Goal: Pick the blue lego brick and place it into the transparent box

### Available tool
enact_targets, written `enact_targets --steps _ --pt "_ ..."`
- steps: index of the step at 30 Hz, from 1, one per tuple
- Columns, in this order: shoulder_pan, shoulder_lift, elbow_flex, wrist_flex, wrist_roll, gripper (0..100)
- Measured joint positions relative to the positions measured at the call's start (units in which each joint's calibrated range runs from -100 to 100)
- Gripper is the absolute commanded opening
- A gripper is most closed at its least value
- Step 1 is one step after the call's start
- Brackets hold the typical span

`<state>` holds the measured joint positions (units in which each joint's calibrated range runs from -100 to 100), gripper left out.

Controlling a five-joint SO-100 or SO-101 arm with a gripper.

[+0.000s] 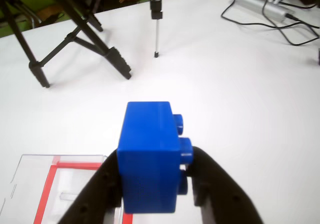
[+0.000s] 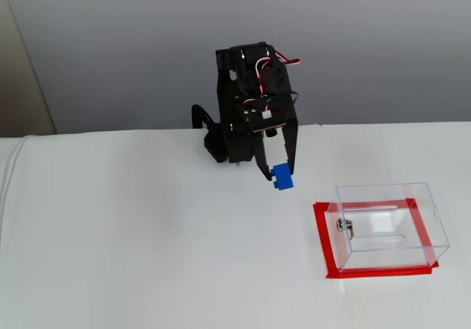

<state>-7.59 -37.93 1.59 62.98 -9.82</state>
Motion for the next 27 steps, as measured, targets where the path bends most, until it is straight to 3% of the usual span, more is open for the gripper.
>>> enact_targets --steps 15,27 --pt "-28.10 9.05 7.15 -8.31 0.00 2" --pt "-37.71 22.75 1.85 -8.48 0.05 2"
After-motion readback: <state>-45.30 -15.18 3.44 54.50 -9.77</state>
